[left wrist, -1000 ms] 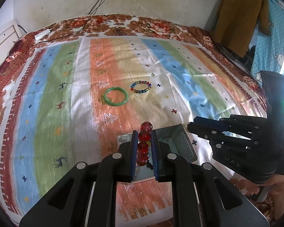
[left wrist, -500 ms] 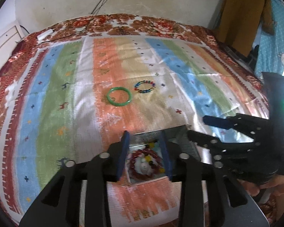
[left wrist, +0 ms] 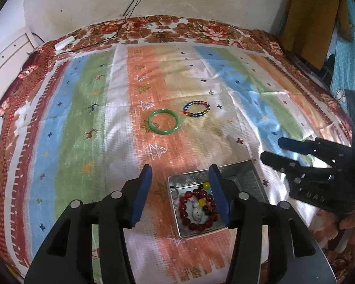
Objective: Organize jewelry
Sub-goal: 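Open the left tool dropping the red bracelet into the tin while the right drops the ring, then move both open tools back toward the green bangle and multicolour bracelet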
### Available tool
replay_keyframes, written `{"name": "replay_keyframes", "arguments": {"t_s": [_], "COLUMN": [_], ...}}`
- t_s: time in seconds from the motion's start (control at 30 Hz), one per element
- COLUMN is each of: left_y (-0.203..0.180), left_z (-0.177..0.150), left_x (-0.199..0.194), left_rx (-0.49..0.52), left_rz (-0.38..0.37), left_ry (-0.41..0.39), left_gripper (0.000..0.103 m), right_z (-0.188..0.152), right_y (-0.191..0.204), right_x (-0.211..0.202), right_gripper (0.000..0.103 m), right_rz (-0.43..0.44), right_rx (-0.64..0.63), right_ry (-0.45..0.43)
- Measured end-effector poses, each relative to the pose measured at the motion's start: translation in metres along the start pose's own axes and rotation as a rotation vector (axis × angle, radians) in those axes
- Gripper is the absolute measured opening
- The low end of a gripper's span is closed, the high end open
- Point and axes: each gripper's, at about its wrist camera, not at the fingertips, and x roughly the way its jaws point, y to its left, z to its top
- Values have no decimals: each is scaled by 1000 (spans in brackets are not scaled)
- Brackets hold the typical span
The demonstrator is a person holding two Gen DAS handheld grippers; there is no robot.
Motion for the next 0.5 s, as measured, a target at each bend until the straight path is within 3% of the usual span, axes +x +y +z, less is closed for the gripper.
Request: {"name": "replay_keyframes", "arguments": {"t_s": [0.5], "left_y": [15], "left_z": [28], "left_x": [28], "left_rx": [2], "left_rz": [31], "left_ry": [33], "left_gripper": [60], "right_z": [24], "right_y": [-14], "right_x": [22], "right_gripper": [52], "right_rz": [-40], "right_rx": [3], "right_ry": [-3]}}
